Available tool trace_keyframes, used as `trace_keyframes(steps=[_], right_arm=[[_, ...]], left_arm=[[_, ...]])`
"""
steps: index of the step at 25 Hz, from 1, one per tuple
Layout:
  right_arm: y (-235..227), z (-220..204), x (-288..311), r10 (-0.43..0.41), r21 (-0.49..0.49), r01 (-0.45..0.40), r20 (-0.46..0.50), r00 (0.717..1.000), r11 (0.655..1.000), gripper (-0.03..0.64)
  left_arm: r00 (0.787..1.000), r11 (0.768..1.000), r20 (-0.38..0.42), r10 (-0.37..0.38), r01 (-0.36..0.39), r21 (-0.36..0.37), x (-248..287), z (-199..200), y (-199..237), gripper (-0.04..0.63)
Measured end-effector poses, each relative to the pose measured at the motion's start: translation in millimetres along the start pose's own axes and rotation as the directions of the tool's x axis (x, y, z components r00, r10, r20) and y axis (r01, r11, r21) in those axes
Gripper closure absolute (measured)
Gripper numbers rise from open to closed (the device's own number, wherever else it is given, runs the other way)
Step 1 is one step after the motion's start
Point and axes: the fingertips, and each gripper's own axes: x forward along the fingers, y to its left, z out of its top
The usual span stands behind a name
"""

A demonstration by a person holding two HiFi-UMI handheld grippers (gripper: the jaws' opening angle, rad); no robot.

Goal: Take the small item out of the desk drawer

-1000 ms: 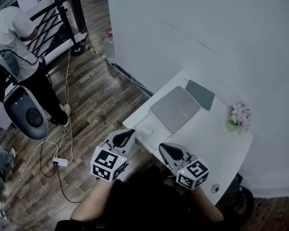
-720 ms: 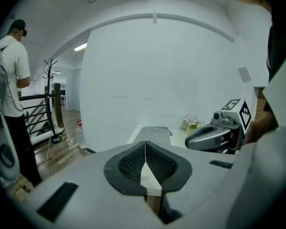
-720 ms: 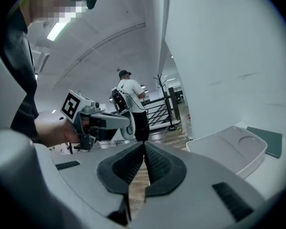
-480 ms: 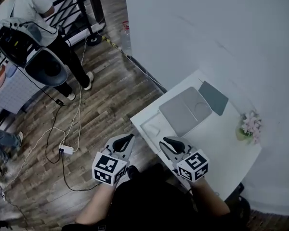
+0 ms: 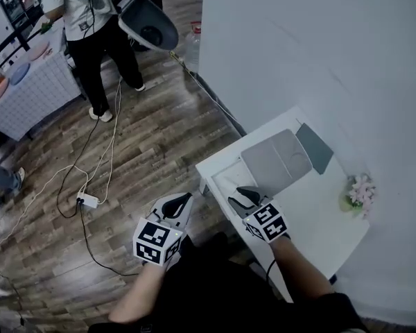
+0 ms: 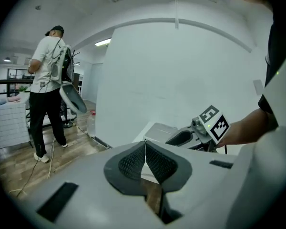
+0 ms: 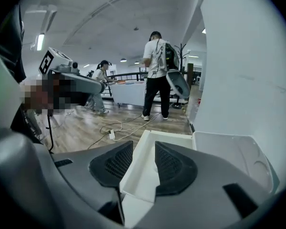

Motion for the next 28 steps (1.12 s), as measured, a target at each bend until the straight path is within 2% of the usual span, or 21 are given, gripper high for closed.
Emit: trace_keyframes(steps=[4, 10, 17, 21, 28], right_arm=[[-8.6, -13.4, 23.0, 0.014, -0.042, -0.018, -0.088, 0.996, 0.999, 0.463], [-21.4, -25.8, 47.2, -0.030, -0.212, -0.017, -0.216, 0.976, 0.977, 0.463], [-24.6, -48.5, 76.6, -0.076, -0.330, -0.060, -0.385, 0.920, 0.942, 0.445], [-23.5, -53.1, 89.2, -0.075, -0.321, -0.077, -0.437, 0.896, 0.944, 0.437], [-28.7, -52.5, 105.5, -0.126, -0.393, -0.098, -0.506, 0.853, 0.914, 0.428]], left_arm=[[1.000, 1.000, 0.004, 0.016, -0.016, -0.020, -2.1, -6.7, 10.8, 0.583], [0.999, 0.997, -0.006, 0.044, -0.045, -0.063, -7.2, -21.2, 26.2, 0.583], [0.998, 0.992, -0.014, 0.067, -0.069, -0.105, -18.4, -40.9, 38.5, 0.583], [0.997, 0.990, -0.009, 0.075, -0.076, -0.117, -26.6, -45.7, 45.5, 0.583], [0.997, 0.989, -0.004, 0.074, -0.074, -0.131, -38.2, -49.9, 55.6, 0.583]])
